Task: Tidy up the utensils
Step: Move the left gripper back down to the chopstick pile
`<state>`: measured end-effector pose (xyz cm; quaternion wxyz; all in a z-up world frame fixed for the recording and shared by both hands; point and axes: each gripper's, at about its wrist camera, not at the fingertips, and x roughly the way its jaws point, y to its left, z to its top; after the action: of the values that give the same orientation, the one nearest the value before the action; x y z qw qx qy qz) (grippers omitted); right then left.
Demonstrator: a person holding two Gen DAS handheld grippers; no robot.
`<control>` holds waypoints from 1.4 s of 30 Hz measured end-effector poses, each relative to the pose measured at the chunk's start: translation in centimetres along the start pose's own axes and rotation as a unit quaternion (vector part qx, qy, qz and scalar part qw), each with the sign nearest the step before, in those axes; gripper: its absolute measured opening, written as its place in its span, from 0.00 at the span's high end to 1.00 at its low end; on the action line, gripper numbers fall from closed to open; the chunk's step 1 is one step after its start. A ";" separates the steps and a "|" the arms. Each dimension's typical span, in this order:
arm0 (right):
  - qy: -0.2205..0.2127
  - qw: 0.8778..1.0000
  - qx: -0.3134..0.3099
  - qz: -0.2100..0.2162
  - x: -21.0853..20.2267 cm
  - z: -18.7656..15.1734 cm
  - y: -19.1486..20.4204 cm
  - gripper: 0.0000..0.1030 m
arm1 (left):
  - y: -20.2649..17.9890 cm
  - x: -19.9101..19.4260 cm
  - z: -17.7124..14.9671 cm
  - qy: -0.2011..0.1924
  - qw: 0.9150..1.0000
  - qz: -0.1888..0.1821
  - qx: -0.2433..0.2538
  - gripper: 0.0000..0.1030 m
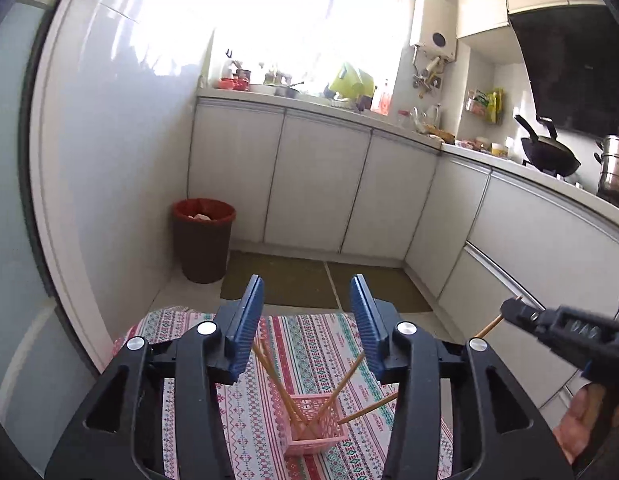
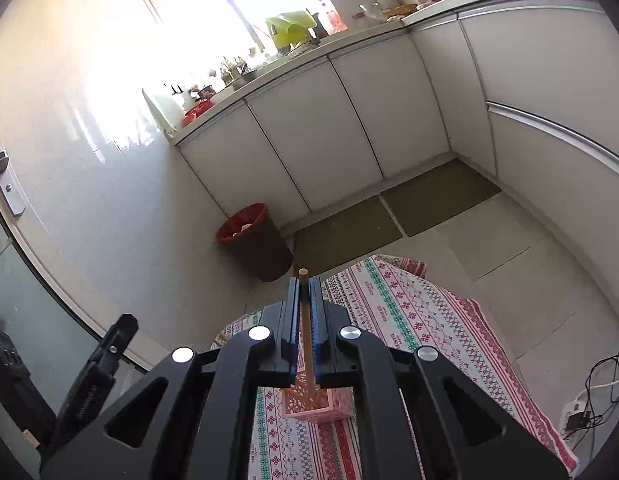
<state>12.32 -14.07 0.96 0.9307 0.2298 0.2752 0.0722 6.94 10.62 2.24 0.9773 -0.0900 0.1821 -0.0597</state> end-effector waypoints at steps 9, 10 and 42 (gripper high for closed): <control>0.018 1.000 -0.018 -0.003 3.8 -2.1 0.9 0.95 | 1.0 -0.4 0.2 0.003 1.000 0.015 -0.005 0.49; 0.019 1.000 -0.022 -0.004 4.1 -2.3 1.1 0.95 | 0.8 -0.4 0.2 0.003 1.000 0.017 -0.004 0.48; 0.143 0.970 0.064 -0.186 -1.8 -8.6 -15.9 0.07 | -8.7 6.2 -17.0 0.355 0.903 -0.103 0.218 0.07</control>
<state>6.27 -25.23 -11.96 0.8623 0.2212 0.4471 -0.0876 5.71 -1.44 -13.73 0.8317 0.1343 0.4890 -0.2261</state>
